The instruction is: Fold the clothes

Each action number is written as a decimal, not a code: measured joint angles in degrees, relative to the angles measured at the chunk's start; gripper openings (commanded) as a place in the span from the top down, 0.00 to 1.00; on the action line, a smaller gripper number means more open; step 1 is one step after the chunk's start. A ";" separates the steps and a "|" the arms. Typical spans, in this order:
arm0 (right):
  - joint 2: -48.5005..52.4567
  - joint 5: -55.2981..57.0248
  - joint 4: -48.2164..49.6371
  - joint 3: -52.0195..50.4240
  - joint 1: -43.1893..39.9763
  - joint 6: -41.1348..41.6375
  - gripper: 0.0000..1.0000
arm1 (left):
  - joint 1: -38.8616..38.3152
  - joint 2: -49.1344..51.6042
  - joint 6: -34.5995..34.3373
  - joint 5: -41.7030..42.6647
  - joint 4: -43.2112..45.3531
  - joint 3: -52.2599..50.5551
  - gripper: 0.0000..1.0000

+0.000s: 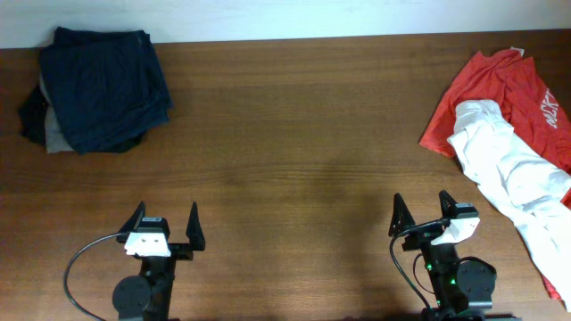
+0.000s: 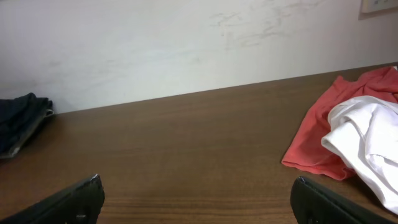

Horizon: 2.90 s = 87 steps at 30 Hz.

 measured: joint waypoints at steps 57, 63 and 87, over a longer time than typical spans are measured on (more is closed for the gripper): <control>0.00 0.00 -0.02 0.00 0.00 0.02 0.01 | 0.00 0.00 0.00 0.00 0.00 0.00 0.01; 0.00 0.00 -0.02 0.00 0.00 0.04 0.01 | 0.00 0.00 0.00 0.00 0.00 0.00 0.01; 0.15 -30.10 20.04 0.48 0.00 36.79 0.02 | 0.00 0.00 0.00 0.00 0.00 0.00 0.01</control>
